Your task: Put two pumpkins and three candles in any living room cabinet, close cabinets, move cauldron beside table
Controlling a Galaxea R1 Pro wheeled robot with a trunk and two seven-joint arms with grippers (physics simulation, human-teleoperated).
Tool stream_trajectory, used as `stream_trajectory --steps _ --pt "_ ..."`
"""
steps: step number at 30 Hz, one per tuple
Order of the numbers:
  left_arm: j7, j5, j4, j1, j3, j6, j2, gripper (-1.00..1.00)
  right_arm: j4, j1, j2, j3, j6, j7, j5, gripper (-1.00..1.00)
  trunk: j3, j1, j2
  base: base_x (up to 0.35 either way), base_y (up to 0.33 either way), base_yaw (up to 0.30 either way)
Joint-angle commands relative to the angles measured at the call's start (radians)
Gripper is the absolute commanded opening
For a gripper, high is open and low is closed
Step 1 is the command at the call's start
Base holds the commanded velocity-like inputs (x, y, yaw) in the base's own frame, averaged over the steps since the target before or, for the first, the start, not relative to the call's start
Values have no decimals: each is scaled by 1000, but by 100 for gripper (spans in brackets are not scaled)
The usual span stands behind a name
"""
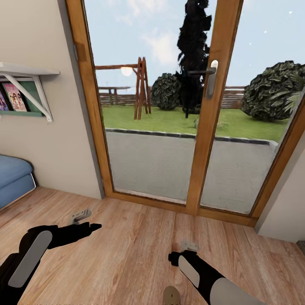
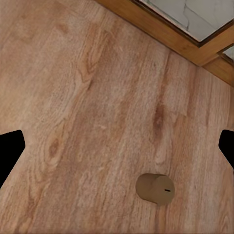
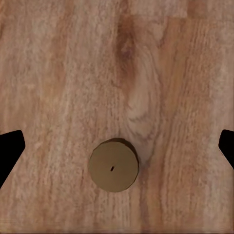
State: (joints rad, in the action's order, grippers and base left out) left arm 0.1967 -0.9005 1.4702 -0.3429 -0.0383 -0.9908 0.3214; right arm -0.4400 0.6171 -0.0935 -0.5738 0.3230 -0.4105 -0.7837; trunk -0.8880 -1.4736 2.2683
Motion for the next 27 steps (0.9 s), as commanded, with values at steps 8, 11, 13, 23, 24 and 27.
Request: stream_trajectory --steps 8,11,13,23,24,27 --pt "10 -11 1 -1 -3 -2 0 100 0 1 -6 -8 -28 -2 -7 100 -26 -31 57 0 0 0" --pt "10 -11 1 0 -3 -2 0 100 1 1 -2 -7 -39 -2 -9 100 -36 -42 78 0 0 0" --pt "10 -11 1 1 -6 -2 -1 100 2 1 -1 -6 -41 -2 -9 100 -42 -50 92 0 0 0" --pt "10 -11 1 1 -11 -2 -4 100 8 1 0 -6 -31 -2 -9 100 -73 -88 162 0 0 0" --pt "10 -11 1 1 -10 -2 -3 100 18 1 0 -6 -31 -2 -9 100 -76 -92 169 0 0 0" --pt "10 -11 1 1 -9 -2 -1 100 79 1 0 -6 -30 -2 -8 100 -86 -103 190 0 0 0"
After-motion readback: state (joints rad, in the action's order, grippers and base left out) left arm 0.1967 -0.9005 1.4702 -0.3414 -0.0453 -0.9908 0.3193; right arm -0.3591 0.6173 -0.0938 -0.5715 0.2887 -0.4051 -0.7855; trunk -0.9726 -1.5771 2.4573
